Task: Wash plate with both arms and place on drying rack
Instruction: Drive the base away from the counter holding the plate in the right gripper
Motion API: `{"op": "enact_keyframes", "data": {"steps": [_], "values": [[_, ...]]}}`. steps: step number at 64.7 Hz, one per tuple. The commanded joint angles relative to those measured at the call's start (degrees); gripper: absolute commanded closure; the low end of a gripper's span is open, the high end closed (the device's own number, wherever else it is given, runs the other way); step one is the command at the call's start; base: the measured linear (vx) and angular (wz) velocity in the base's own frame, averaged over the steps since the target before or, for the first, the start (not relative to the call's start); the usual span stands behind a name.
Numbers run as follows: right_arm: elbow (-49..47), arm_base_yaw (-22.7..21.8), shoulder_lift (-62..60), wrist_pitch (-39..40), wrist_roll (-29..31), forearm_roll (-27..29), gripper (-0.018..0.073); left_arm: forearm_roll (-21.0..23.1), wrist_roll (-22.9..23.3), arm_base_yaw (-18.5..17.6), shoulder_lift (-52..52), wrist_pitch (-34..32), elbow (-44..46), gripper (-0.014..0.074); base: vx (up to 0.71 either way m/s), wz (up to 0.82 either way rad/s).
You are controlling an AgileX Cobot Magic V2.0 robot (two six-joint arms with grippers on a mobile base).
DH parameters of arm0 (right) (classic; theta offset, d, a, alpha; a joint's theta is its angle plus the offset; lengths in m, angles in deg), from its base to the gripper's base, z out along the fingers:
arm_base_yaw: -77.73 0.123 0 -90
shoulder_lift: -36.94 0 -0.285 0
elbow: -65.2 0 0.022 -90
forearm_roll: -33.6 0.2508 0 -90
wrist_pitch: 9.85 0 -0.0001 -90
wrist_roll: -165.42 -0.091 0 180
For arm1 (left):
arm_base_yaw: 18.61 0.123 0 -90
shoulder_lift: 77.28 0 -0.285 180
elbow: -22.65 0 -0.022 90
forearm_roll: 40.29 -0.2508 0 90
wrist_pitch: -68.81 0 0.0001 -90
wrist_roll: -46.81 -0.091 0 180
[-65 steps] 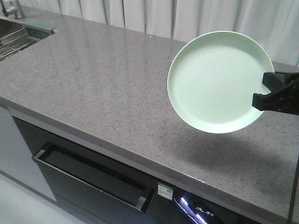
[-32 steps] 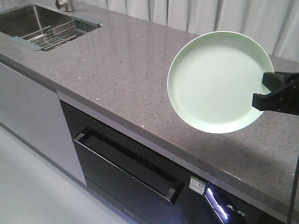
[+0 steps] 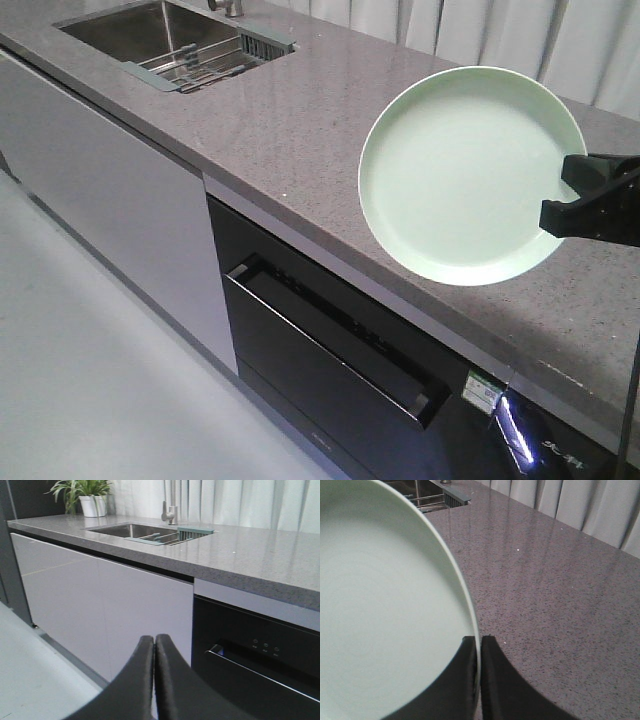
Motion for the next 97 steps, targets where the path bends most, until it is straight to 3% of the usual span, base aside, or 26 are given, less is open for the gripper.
{"op": "enact_keyframes", "data": {"steps": [1, 97], "values": [[-1.58, -0.17, -0.98, 4.1, 0.45, 0.55, 0.0564, 0.37, 0.62, 0.04, -0.93, -4.17, -0.87, 0.0602, -0.05, 0.2], [-1.58, -0.17, -0.98, 4.1, 0.45, 0.55, 0.0564, 0.37, 0.62, 0.04, -0.93, -4.17, -0.87, 0.0602, -0.06, 0.25]]}}
